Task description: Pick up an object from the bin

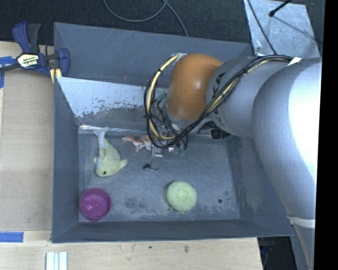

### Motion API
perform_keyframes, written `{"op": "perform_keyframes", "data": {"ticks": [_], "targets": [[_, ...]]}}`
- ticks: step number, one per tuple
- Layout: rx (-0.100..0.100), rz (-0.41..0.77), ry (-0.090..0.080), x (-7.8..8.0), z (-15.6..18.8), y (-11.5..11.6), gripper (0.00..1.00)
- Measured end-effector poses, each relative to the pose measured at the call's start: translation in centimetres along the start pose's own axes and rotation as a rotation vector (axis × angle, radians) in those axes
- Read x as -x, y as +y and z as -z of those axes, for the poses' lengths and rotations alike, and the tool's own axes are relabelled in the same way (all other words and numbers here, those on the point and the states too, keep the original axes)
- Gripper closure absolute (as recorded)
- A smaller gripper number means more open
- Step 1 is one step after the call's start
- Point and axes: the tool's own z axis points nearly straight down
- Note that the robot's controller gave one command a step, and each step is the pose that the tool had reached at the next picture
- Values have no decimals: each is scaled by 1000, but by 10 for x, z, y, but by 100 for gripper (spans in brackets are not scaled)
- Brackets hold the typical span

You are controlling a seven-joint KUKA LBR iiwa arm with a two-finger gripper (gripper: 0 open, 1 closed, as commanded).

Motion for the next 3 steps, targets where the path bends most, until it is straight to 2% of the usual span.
{"op": "perform_keyframes", "data": {"ticks": [1, 3], "targets": [[2, -101, -7, -2, 3, -3, 100], [2, -100, -7, -2, 3, -3, 100]]}}
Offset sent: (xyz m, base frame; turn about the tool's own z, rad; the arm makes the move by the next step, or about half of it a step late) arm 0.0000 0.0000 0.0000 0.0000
